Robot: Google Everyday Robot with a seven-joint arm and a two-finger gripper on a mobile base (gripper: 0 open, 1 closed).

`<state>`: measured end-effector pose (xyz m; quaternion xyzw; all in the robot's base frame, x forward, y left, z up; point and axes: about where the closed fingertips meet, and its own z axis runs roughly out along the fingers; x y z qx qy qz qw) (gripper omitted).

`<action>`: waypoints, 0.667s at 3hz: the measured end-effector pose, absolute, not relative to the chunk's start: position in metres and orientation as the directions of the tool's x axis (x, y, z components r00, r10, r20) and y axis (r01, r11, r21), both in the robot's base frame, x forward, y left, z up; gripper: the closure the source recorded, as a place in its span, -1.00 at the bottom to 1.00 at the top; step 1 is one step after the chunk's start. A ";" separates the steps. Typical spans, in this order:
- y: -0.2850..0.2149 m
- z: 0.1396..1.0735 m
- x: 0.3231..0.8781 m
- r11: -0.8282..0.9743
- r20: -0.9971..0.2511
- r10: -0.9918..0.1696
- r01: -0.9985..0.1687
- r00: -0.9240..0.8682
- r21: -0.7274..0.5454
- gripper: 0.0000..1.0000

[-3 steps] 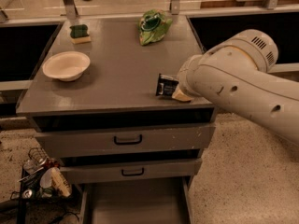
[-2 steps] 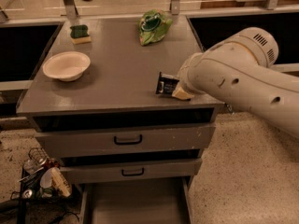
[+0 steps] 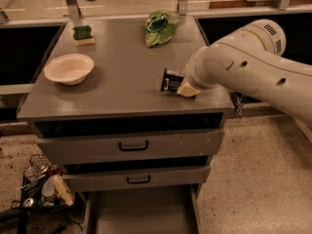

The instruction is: Pick rxbar blueberry from bottom drawer and place on counter

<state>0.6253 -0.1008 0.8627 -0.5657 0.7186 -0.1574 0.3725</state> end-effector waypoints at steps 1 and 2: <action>-0.086 0.847 0.615 0.304 -0.399 -0.915 -0.750 -0.058 -0.588 1.00; -0.086 0.847 0.615 0.304 -0.399 -0.915 -0.750 -0.058 -0.588 1.00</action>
Offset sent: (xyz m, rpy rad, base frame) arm -0.0157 0.0244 -0.0308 0.0839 0.1057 0.0729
